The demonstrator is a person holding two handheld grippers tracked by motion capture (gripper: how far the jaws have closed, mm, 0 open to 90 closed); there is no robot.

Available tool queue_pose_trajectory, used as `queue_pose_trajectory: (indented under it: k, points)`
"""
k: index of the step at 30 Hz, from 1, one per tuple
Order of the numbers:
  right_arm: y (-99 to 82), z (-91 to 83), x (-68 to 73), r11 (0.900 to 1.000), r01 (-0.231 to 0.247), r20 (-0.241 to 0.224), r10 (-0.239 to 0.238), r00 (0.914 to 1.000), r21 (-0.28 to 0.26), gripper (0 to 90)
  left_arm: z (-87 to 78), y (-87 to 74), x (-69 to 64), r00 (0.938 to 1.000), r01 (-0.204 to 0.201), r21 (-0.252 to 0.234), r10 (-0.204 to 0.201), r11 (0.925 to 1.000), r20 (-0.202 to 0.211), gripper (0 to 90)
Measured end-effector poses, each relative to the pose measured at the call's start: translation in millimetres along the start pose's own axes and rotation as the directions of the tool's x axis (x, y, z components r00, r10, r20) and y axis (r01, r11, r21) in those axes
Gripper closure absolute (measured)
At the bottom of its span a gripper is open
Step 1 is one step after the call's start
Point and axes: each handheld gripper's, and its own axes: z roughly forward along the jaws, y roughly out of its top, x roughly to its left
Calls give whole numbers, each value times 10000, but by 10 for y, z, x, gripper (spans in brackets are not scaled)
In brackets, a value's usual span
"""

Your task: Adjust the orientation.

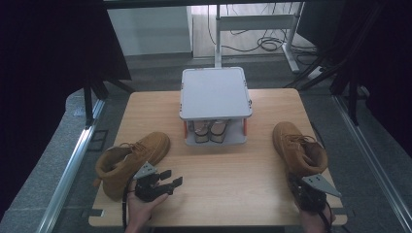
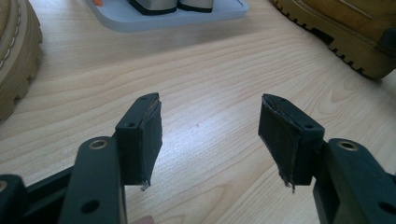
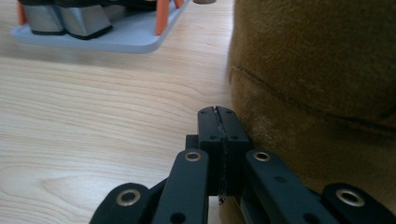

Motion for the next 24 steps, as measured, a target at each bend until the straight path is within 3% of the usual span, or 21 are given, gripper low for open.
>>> queue_pose_trajectory:
  k: [8,16,19,24]
  points:
    - [-35,-98,-176,9992,-387,249,390,9989,-106,898,10,-9,7,10000,7,47,-7,10000,-24,394]
    - [-70,-181,-384,9973,-702,833,720,9939,-237,898,4,-10,14,10000,5,67,-5,10000,-39,398]
    - [-65,-217,-460,9967,-759,1133,786,9904,-281,897,-15,-11,22,9997,73,-120,-76,9999,-246,403]
    - [-63,-240,-535,9954,-877,1110,915,9896,-384,898,-31,-12,42,9992,203,-277,-212,9994,-344,409]
